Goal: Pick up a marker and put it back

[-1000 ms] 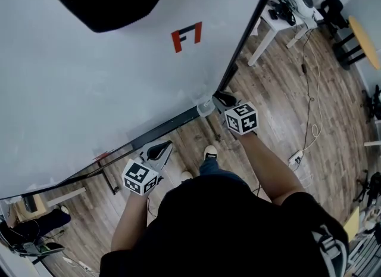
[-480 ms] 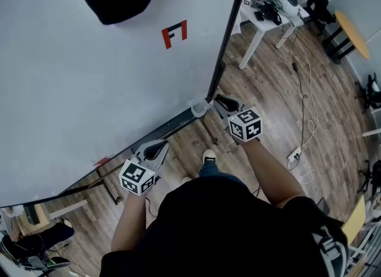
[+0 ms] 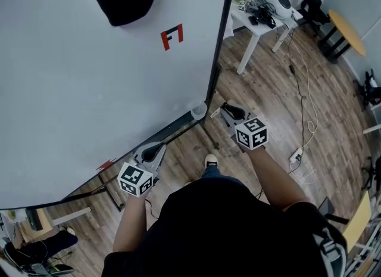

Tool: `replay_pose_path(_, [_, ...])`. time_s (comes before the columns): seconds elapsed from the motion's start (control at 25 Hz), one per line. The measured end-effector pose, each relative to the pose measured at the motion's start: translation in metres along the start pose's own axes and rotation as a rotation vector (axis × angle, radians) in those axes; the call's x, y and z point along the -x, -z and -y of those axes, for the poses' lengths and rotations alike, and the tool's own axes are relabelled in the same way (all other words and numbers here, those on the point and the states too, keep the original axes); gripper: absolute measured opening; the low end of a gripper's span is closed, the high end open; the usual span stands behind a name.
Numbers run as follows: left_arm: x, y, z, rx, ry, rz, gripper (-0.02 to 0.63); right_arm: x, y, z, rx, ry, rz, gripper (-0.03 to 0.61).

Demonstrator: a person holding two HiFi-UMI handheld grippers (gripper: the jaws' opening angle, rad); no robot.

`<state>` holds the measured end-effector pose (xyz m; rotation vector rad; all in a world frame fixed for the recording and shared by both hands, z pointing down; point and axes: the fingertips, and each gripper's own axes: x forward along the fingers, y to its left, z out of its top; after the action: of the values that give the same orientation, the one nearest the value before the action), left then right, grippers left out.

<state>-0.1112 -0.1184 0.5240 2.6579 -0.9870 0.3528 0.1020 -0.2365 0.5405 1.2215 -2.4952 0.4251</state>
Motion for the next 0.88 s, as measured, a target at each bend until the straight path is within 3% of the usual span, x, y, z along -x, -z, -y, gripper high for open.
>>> replay_pose_path(0.4, [0.006,0.000,0.001,0.000,0.002,0.005,0.014,0.022,0.022,0.001,-0.027,0.032,-0.014,0.066])
replay_pose_path(0.88, [0.007,-0.003,-0.006,0.008,-0.006,0.013,0.014,0.020,0.019,0.000,-0.029,0.024,-0.015,0.066])
